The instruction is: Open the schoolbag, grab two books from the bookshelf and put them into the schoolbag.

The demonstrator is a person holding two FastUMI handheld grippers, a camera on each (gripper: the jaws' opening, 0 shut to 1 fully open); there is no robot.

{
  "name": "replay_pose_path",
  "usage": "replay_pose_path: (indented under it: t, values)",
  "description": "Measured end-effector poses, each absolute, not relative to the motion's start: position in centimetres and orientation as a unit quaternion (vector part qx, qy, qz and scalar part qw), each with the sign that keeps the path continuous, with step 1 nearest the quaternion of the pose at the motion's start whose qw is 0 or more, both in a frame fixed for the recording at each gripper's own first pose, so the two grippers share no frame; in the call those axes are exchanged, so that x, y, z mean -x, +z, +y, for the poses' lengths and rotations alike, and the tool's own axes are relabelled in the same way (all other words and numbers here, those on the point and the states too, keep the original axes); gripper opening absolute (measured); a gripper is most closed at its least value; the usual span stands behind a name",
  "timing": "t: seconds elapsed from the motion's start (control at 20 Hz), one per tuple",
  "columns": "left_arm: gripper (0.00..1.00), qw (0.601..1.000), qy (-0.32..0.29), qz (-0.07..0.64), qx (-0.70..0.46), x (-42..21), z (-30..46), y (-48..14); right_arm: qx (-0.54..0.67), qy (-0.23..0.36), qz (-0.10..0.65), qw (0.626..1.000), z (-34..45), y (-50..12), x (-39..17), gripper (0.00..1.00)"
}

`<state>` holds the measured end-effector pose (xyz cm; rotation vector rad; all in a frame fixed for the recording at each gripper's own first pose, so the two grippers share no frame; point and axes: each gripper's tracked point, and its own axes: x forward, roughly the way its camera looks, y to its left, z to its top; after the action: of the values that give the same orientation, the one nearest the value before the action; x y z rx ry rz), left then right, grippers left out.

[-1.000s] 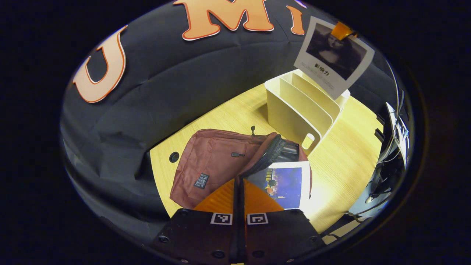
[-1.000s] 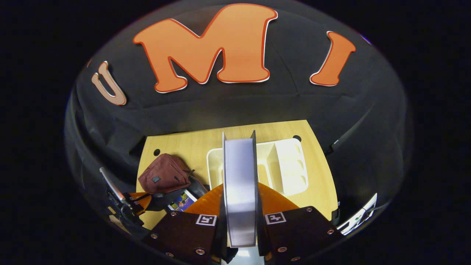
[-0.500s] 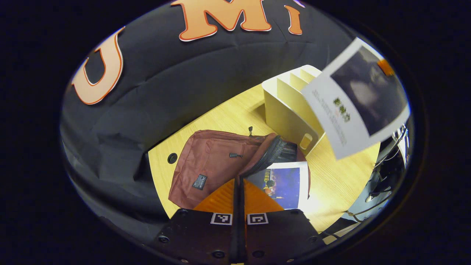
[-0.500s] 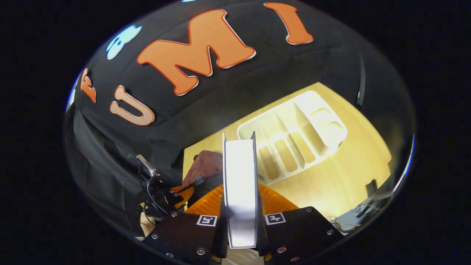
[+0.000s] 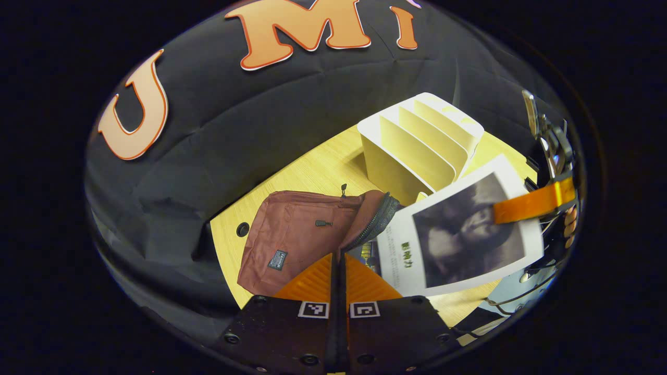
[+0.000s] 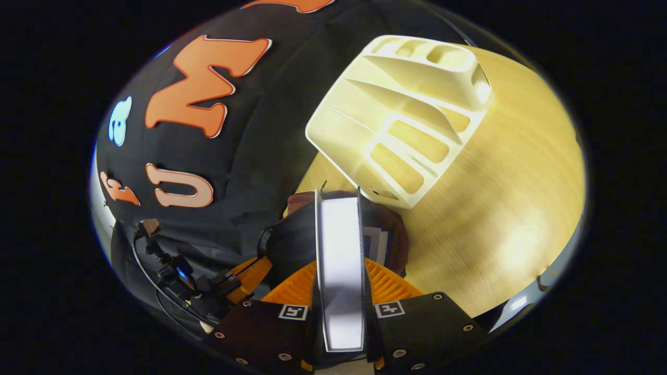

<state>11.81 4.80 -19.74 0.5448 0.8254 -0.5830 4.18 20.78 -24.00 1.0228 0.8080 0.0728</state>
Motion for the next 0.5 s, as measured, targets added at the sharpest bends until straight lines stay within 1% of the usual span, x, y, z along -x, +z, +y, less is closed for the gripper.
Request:
replay_pose_path:
  t: [0.15, 0.5]
  values:
    - [0.01, 0.840, -0.277, 0.387, -0.259, -11.3, 4.5, -19.3, -0.519, 0.041, 0.353, 0.777, 22.6, -25.8, -5.6, 0.32]
    - [0.01, 0.842, -0.284, 0.364, -0.280, -11.0, 3.6, -18.0, -0.538, 0.052, 0.315, 0.780, 26.7, -27.8, -10.1, 0.32]
